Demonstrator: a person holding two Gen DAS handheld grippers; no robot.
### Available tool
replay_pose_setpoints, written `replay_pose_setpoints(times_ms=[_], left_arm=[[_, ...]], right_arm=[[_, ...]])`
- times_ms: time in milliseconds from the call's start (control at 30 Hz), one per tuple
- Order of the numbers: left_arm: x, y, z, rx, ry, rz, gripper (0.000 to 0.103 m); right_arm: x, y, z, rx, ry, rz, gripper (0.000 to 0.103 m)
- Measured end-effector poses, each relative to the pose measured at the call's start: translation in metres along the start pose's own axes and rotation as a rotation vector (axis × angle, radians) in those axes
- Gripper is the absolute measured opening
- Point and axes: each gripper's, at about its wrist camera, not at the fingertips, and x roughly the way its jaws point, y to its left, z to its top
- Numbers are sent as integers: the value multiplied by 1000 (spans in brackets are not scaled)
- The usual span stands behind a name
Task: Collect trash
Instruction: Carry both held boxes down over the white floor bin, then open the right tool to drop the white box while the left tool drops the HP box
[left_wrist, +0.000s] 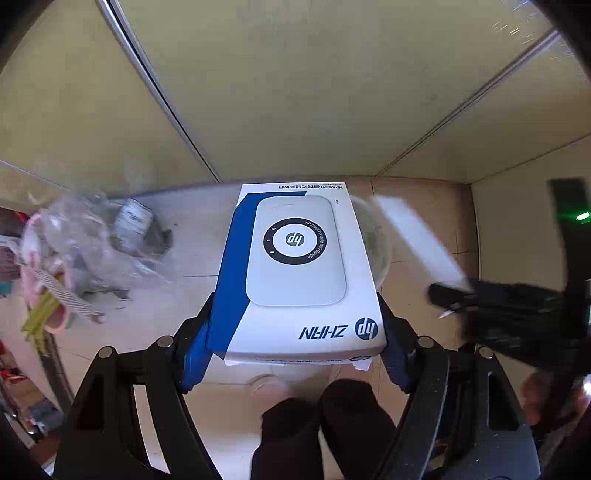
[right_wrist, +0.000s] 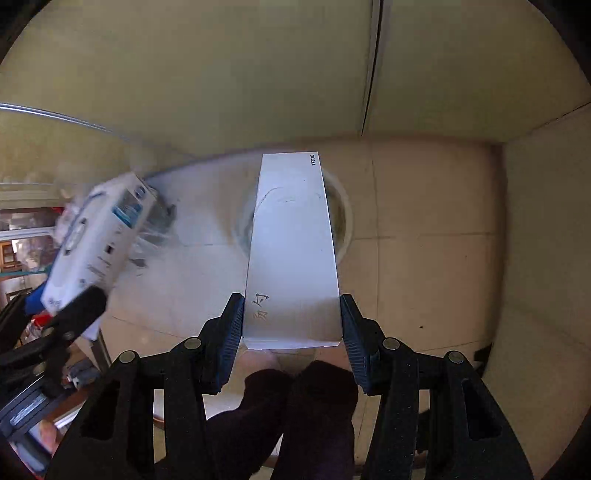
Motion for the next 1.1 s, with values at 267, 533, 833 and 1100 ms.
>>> replay_pose_setpoints(times_ms=[267, 533, 833, 1100], left_arm=[[79, -5, 9, -26, 49, -95, 76], [117, -22, 19, -27, 74, -104, 76], [151, -34, 35, -61, 153, -149, 76], [146, -34, 35, -78, 182, -139, 76]], right_arm=[[76, -30, 21, -9, 22, 8, 48], [69, -31, 29, -16, 33, -8, 49], [18, -53, 9, 30, -86, -1, 58], [-17, -45, 8, 70, -157, 9, 58]])
